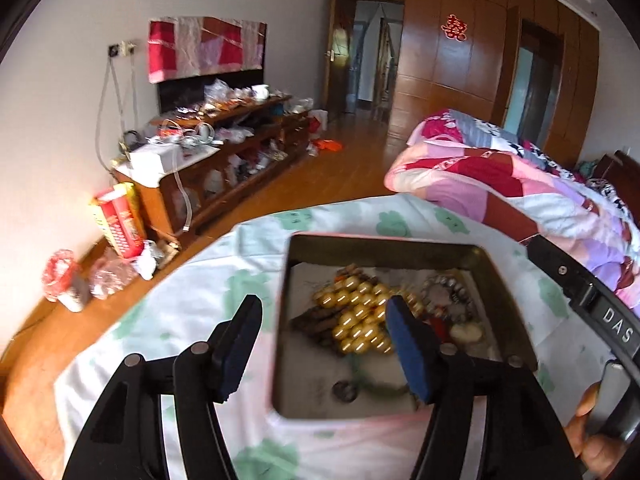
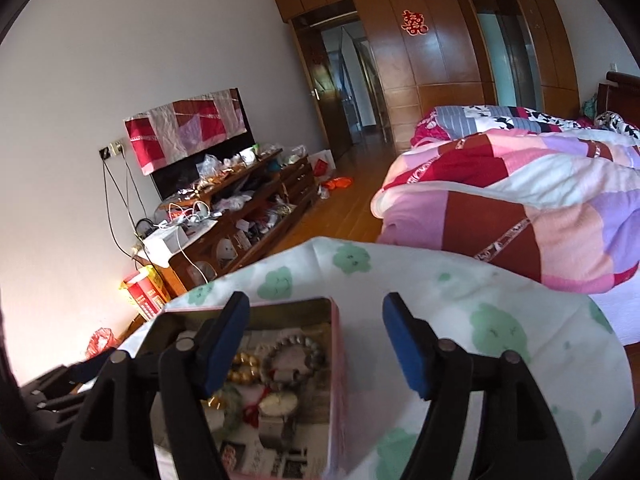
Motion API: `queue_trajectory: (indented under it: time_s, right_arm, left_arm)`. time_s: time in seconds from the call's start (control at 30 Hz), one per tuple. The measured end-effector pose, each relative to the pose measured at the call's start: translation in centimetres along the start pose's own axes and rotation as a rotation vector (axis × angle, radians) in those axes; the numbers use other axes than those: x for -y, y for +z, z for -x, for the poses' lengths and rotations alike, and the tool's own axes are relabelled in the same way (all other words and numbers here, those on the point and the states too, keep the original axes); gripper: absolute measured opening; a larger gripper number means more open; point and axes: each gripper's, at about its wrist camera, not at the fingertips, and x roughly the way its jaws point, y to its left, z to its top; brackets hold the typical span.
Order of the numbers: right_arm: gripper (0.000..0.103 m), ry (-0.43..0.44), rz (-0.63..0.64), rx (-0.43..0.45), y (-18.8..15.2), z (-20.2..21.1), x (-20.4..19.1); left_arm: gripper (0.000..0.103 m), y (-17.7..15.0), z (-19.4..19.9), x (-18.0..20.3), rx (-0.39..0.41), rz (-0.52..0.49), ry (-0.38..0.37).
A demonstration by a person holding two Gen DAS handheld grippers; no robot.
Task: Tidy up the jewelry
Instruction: 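Open both grippers to drop the strand and bracelet into the tin, then move both grippers back over the silver bangle, pink bangle and pearls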
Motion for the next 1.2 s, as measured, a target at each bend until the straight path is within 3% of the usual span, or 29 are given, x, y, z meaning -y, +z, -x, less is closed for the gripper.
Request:
queue_trajectory:
  time_s: [0.37,0.57,0.97,1.2]
  right_arm:
    - [0.076,-0.021,-0.019,-0.072,-3.6,4.4,1.1]
    - [0.076,-0.064,0.008,-0.03,-4.5,6.3,0.4]
    - [0.076,-0.097,0.124,0.047,-6.8,8.2,-1.9]
    - [0.076,-0.11,0.174,0.051,-7.2,8.3,-2.9]
  left_arm:
    - [0.065,-4.4,3.1,-3.2,-0.02,0.084,0.015]
    - [0.065,-5.5,4.1,-2.9,-0.006,0.096,0.056]
    - [0.065,-7.2,6.1,-1.7,0.029,0.025,0.105]
    - [0.065,-8.4,7.1,-1.9,0.036,0.016,0.129]
